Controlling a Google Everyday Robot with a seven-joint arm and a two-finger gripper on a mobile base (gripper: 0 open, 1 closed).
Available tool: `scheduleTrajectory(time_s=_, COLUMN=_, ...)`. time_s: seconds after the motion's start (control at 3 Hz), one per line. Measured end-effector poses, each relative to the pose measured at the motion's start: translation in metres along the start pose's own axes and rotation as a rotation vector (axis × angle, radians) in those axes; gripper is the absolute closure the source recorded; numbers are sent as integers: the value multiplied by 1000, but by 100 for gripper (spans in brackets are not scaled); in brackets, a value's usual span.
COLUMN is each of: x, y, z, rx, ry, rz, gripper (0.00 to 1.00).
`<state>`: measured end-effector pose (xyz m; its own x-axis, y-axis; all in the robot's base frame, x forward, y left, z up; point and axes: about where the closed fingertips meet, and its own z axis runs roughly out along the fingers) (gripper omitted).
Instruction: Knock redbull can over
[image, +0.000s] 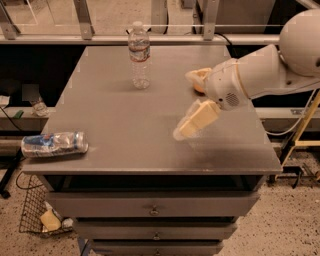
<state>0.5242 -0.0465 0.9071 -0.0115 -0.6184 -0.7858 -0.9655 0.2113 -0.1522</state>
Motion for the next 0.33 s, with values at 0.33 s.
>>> scheduleTrajectory(time_s=0.33, x=40, y=-23, z=-55, rx=109, ry=161, rz=38, gripper=0)
